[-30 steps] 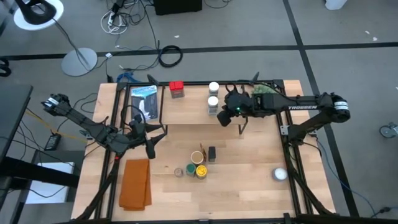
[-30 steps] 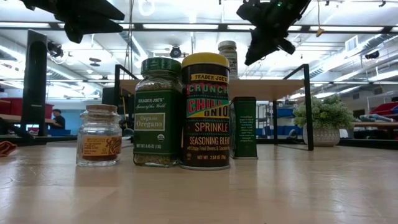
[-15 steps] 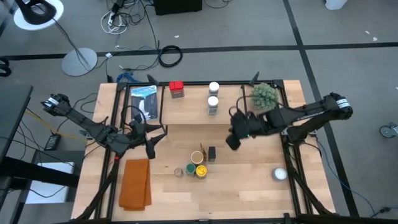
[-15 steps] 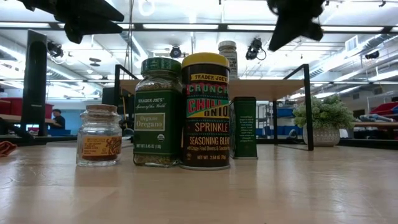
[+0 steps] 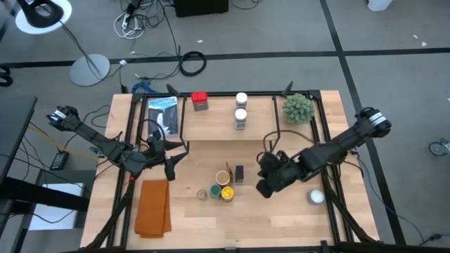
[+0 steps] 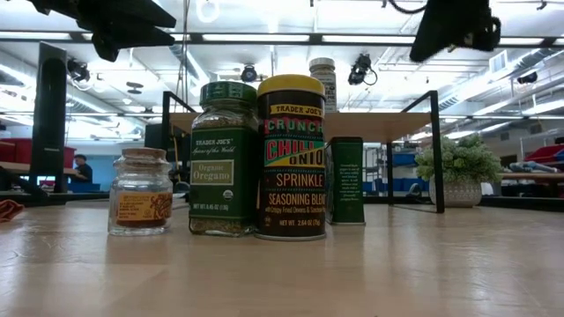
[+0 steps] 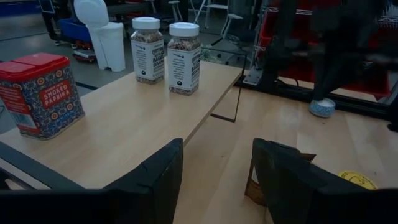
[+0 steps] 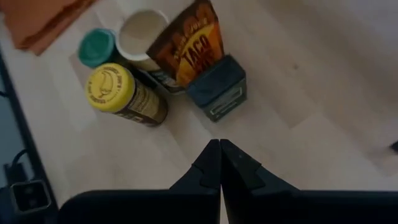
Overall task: Shelf spices
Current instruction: Put the gold seasoning bottle on the shelf
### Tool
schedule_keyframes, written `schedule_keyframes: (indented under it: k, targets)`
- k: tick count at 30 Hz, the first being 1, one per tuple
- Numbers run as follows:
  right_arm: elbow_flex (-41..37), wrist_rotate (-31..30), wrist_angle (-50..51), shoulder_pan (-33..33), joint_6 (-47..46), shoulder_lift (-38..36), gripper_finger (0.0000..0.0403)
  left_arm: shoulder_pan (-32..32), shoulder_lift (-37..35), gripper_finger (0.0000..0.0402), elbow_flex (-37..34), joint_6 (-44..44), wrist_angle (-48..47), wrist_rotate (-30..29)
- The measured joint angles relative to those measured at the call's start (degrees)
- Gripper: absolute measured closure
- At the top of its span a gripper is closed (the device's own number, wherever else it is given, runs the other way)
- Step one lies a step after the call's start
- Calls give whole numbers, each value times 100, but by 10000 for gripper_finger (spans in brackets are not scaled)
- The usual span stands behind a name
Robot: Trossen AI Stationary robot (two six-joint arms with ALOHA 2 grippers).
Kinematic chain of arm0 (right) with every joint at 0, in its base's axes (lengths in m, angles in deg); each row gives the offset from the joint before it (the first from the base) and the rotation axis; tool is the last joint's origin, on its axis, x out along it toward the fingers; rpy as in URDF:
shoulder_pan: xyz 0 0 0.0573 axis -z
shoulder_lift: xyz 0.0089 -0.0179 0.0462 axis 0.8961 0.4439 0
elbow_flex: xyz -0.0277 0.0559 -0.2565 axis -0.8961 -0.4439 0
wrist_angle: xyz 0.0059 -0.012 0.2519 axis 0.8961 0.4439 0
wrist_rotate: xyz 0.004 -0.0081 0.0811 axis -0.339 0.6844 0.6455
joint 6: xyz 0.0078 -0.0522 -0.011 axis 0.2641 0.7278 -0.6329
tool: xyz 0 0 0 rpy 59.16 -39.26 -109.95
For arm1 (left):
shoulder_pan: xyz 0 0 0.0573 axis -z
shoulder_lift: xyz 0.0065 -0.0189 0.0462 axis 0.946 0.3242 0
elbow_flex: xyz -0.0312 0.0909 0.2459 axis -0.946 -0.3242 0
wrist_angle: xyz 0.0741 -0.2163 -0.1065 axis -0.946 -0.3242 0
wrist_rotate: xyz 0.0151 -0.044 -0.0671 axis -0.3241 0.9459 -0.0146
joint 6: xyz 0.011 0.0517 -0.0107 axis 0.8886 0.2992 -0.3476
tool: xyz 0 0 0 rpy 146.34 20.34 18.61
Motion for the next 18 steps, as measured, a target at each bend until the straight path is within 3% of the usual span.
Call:
schedule_keyframes:
  k: [8, 14, 18]
  targets:
    - [0, 115, -1440, 133, -74, 1078, 403, 0, -1, 204, 0, -1, -3, 308]
    - [2, -69, -2197, 262, 102, 1218, 403, 0, -1, 204, 0, -4, -22, 748]
    - [0, -186, -2128, 349, 111, 1269, 403, 0, -1, 204, 0, -3, -24, 756]
